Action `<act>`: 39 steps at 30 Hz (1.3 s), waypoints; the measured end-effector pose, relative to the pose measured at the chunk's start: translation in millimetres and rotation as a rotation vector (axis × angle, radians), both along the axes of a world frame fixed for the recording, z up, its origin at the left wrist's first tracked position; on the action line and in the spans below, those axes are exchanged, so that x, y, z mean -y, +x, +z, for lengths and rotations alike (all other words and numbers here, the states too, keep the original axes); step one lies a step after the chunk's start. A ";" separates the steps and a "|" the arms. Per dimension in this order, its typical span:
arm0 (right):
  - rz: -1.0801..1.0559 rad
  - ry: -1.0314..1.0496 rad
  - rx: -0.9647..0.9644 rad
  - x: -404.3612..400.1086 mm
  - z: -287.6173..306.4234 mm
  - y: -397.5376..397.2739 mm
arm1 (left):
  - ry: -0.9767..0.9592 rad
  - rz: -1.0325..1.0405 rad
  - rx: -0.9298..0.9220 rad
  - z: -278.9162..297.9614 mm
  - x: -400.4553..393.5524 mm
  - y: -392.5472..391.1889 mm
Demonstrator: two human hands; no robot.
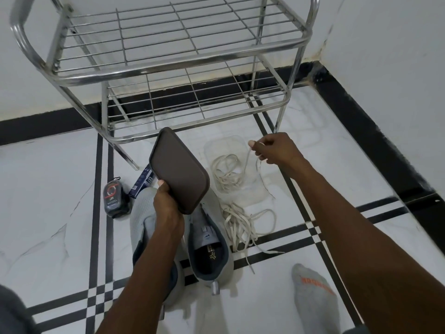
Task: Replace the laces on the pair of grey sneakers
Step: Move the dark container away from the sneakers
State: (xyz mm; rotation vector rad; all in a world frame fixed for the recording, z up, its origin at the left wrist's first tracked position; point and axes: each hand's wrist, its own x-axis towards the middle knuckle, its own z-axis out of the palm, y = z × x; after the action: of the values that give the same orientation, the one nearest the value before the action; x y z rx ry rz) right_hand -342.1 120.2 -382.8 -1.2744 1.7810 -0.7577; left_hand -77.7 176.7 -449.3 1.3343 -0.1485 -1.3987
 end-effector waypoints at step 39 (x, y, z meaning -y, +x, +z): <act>-0.157 0.172 0.108 -6.1 -34.1 7.3 | -0.107 -0.370 0.802 11.6 33.0 -65.5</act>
State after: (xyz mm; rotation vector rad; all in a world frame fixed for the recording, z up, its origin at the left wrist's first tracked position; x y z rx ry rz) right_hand -334.8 126.4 -417.0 -0.9722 1.8312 -0.7285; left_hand -143.3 143.7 -437.7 1.7693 -1.0303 -1.0450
